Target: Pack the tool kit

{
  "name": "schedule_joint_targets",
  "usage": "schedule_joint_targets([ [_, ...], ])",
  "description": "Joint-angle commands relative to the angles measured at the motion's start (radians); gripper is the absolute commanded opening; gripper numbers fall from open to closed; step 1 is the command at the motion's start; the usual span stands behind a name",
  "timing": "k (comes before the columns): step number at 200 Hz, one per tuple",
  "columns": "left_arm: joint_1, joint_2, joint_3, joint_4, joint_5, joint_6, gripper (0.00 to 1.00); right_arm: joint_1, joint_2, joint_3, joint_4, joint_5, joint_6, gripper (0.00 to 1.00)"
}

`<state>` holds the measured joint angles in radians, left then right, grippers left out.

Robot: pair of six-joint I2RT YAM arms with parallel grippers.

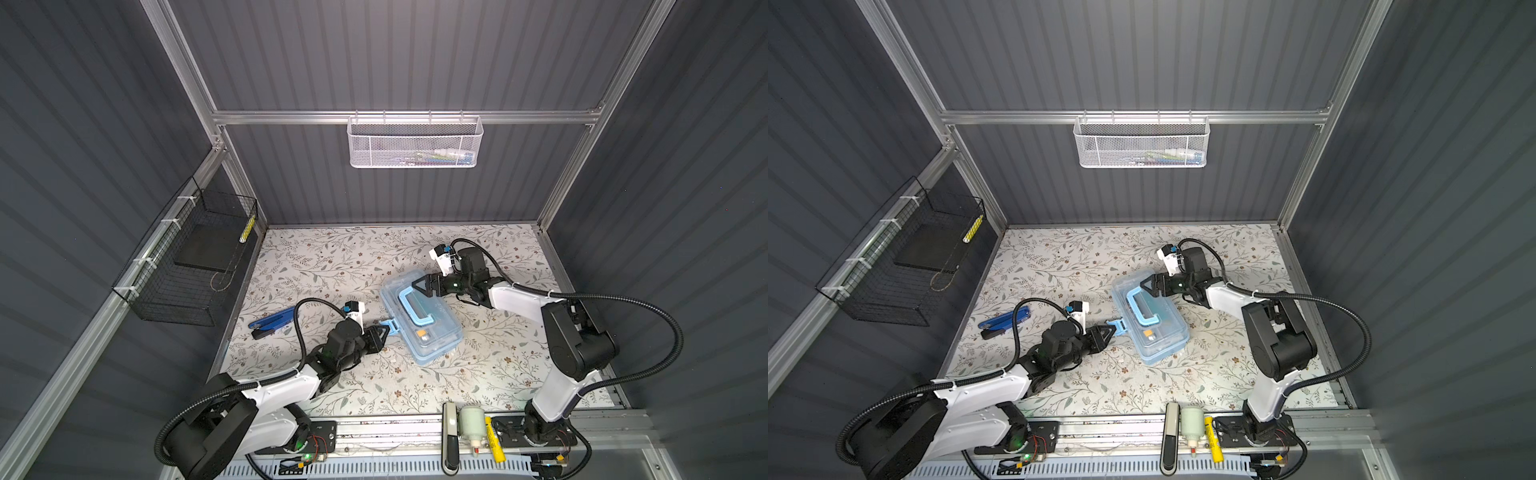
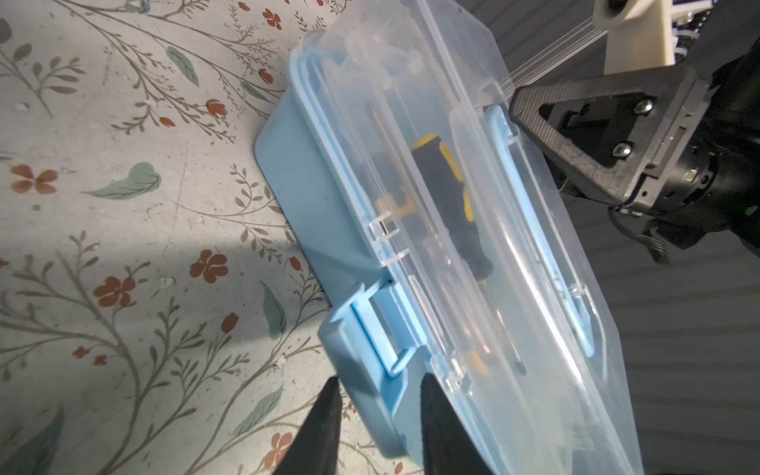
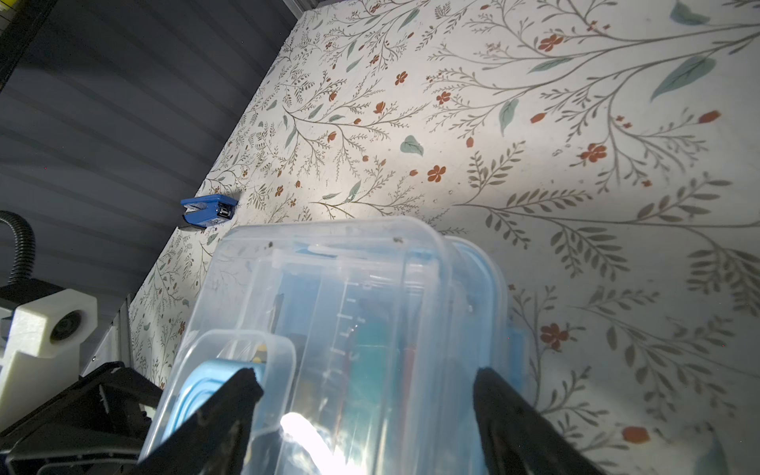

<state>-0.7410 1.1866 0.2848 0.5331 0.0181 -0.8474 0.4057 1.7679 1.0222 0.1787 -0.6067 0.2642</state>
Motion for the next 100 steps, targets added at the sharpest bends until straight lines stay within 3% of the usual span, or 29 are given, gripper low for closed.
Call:
schedule_joint_targets([
  [1,-0.007,-0.012,0.031,-0.035,-0.014,0.033,0.34,0.024,0.059,-0.025,-0.154,-0.016,0.007,0.83],
  [100,-0.007,-0.024,0.149,-0.245,-0.032,0.149,0.30,0.025,0.072,-0.013,-0.162,-0.021,0.007,0.82],
])
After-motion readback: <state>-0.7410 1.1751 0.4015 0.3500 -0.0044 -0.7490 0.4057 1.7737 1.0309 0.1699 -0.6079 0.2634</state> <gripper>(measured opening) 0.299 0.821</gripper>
